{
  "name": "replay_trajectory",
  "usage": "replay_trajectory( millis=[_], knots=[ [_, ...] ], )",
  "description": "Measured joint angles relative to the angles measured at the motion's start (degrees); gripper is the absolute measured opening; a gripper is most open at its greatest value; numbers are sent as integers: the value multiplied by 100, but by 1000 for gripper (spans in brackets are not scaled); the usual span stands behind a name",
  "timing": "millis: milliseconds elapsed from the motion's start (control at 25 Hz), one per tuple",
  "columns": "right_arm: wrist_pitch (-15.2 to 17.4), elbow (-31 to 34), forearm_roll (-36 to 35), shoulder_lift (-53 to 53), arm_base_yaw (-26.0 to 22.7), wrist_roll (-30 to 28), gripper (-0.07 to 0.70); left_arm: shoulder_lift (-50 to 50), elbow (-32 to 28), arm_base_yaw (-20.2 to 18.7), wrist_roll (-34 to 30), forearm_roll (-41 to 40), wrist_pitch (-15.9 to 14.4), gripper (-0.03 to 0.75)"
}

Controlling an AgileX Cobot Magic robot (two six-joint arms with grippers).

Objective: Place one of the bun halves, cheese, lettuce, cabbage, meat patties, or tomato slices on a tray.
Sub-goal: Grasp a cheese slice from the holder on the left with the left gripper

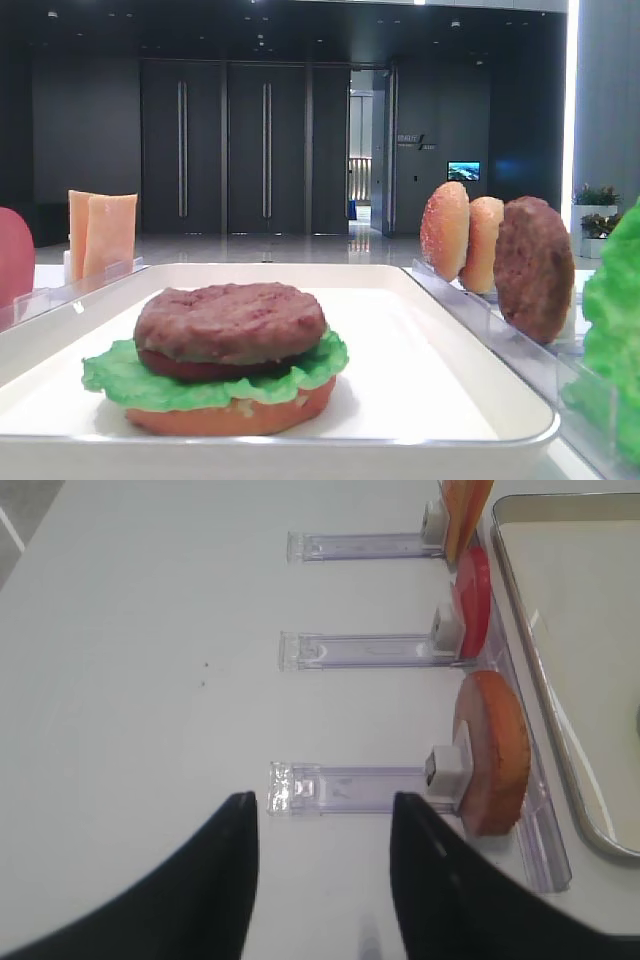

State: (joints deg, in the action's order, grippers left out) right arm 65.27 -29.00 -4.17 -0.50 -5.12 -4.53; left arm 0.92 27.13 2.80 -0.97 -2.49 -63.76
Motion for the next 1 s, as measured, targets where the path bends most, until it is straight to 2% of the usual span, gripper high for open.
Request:
replay_trajectory(
  millis=[480, 760, 840, 880, 920, 1000],
  knots=[
    [0, 0, 0, 0, 0, 0, 477, 0, 0, 0, 0, 0, 0, 200],
    [0, 0, 0, 0, 0, 0, 477, 0, 0, 0, 0, 33, 0, 170],
    [0, 0, 0, 0, 0, 0, 477, 0, 0, 0, 0, 49, 0, 195],
    [0, 0, 0, 0, 0, 0, 477, 0, 0, 0, 0, 55, 0, 237],
    [0, 0, 0, 0, 0, 0, 477, 0, 0, 0, 0, 55, 0, 307],
    [0, 0, 0, 0, 0, 0, 477, 0, 0, 0, 0, 55, 0, 497]
  ],
)
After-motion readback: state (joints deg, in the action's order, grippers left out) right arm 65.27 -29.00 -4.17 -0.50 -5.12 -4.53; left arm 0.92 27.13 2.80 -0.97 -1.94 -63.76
